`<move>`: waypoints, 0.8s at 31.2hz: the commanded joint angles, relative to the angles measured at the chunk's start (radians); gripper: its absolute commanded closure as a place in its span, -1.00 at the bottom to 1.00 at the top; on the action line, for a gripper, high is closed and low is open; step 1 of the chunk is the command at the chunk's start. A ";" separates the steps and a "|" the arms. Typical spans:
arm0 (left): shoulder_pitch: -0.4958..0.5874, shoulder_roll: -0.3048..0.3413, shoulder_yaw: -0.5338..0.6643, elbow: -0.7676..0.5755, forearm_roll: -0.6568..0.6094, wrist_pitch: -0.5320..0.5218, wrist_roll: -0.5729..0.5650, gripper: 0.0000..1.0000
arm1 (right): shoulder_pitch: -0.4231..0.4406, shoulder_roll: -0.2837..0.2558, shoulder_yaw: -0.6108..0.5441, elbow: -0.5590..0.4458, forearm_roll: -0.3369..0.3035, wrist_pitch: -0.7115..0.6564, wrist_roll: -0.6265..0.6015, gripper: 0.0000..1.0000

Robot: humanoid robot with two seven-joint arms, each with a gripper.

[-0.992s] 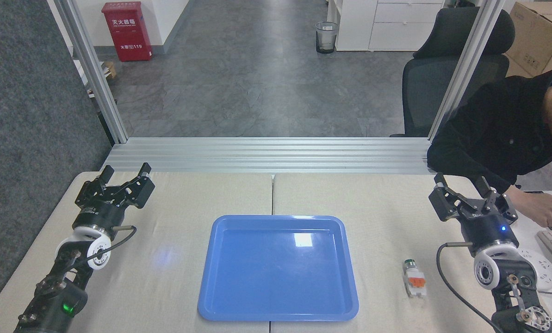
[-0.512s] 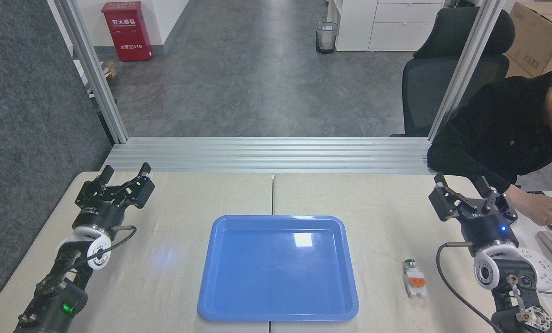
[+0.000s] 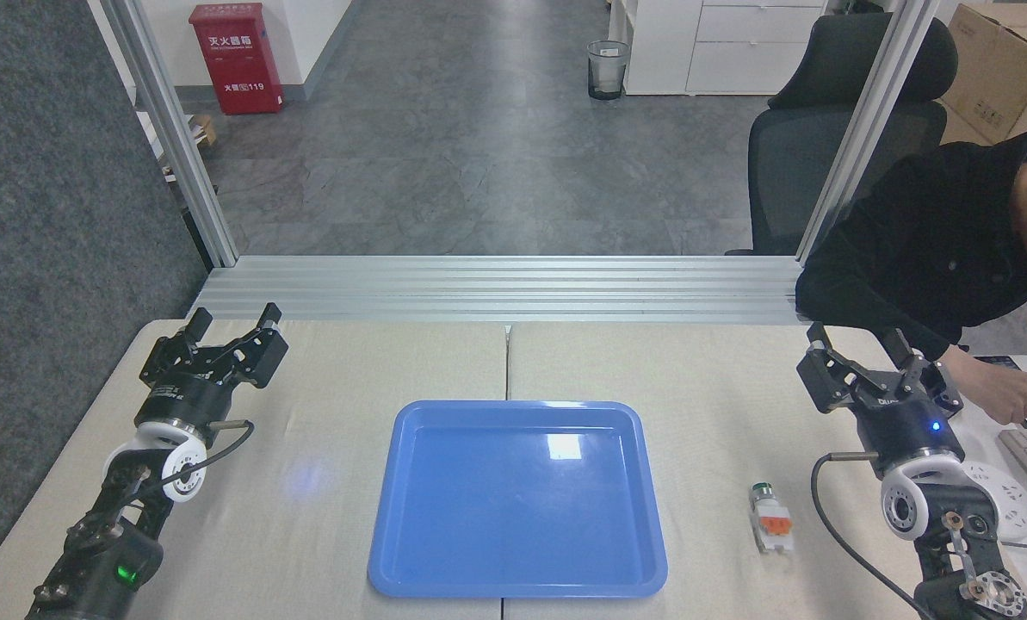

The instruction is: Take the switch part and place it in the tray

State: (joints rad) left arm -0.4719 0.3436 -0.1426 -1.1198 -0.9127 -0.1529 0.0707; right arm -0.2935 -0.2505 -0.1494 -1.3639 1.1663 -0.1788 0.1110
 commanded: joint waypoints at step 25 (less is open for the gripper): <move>-0.001 0.000 0.000 0.000 0.000 0.001 0.000 -1.00 | -0.001 0.004 0.007 0.000 0.003 -0.001 -0.005 -1.00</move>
State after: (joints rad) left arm -0.4717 0.3436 -0.1427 -1.1198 -0.9127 -0.1525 0.0707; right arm -0.2931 -0.2489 -0.1442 -1.3639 1.1690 -0.1789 0.1068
